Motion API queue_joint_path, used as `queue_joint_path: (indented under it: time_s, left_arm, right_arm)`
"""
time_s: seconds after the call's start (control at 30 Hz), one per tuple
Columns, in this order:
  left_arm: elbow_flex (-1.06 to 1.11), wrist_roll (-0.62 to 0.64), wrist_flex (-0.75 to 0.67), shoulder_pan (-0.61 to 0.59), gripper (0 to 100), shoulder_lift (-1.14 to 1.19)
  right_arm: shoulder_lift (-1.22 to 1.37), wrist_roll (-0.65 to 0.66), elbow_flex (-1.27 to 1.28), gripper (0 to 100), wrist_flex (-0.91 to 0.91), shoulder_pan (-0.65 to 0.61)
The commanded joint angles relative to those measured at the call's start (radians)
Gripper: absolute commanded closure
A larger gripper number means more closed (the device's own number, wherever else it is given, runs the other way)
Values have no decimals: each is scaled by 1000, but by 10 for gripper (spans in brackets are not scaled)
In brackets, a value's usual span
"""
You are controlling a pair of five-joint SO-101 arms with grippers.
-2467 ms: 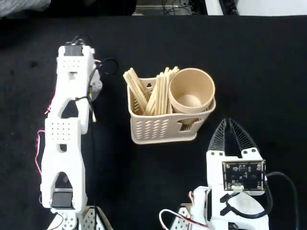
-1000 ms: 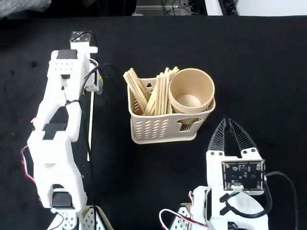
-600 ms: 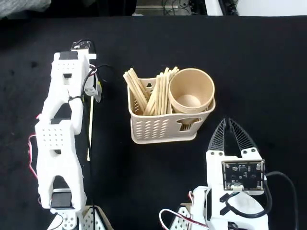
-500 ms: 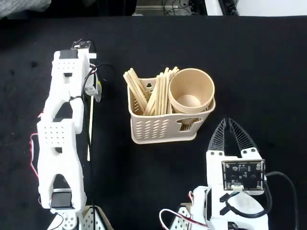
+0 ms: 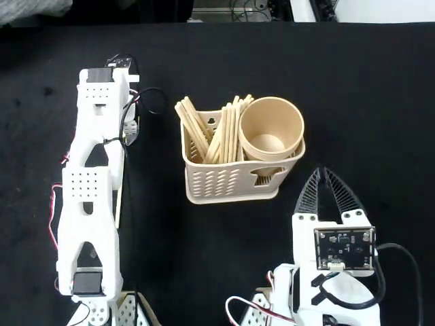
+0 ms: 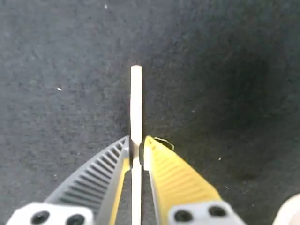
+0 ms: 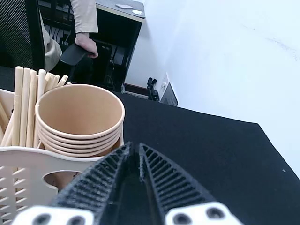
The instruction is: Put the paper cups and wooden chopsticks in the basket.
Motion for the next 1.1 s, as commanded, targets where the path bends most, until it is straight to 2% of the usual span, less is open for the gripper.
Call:
queue_joint_path:
  time_s: [0.0, 0.3, 0.47, 0.6, 0.83, 1.07]
  left_arm:
    - [-22, 43, 18, -12, 971, -32]
    - [203, 55, 8, -12, 970, -215]
    - [432, 55, -132, -10, 970, -348]
    - [713, 55, -290, 7, 970, -545]
    - [1348, 48, -694, 48, 970, -1069]
    - [1793, 51, -1036, 58, 970, -1496]
  right_arm:
    - [-2, 9, -1, 973, 3, 6]
    - [-2, 9, -1, 973, 3, 6]
    - [-2, 9, 1, 973, 3, 6]
    - [-2, 9, 1, 973, 3, 6]
    - [-2, 9, 1, 973, 3, 6]
    - [-2, 9, -1, 973, 17, 6]
